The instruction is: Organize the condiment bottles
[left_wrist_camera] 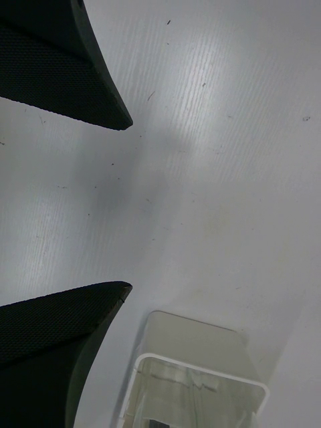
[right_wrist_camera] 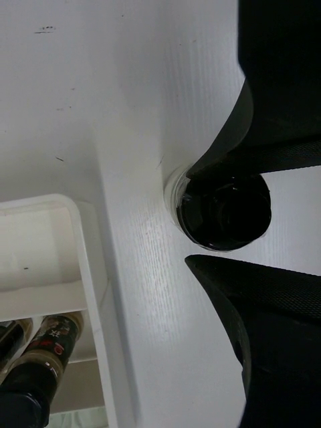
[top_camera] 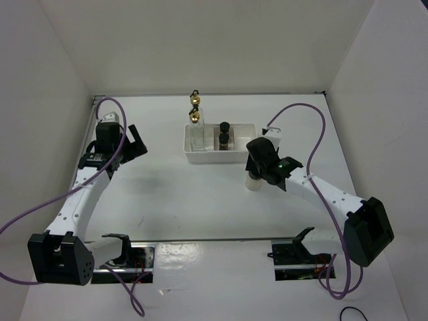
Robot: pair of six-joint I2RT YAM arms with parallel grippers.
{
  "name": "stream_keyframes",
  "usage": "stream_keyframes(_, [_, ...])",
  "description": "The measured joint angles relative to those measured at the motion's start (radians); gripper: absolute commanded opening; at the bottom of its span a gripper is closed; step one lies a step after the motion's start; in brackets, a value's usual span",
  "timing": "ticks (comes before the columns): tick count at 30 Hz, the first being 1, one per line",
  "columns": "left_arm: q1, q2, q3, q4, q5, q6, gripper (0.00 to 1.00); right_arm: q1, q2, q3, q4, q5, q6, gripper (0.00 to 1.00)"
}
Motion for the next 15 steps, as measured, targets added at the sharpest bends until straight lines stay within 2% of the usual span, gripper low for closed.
stream_keyframes(4, [0.000, -0.005, 0.000, 0.000, 0.000, 0.000, 1.00, 0.008, 0.015, 0.005, 0.010, 0.024, -0.002, 0.45])
stream_keyframes(7, [0.000, -0.009, 0.000, 0.000, 0.000, 0.000, 1.00, 0.011, 0.018, 0.005, 0.010, 0.035, 0.000, 0.43])
stream_keyframes(10, [0.000, -0.013, 0.000, 0.000, 0.000, 0.000, 1.00, 0.014, 0.020, 0.005, 0.011, 0.042, 0.000, 0.30])
stream_keyframes(11, [0.000, -0.013, 0.000, 0.000, 0.000, 0.000, 1.00, 0.014, 0.021, 0.005, 0.011, 0.044, -0.001, 0.21])
stream_keyframes(14, [0.000, -0.013, 0.000, 0.000, 0.000, 0.000, 1.00, 0.017, 0.026, 0.005, 0.014, 0.048, -0.002, 0.11])
stream_keyframes(15, [0.000, -0.013, 0.000, -0.001, 0.000, 0.000, 1.00, 0.017, 0.027, 0.007, 0.014, 0.050, -0.002, 0.11])
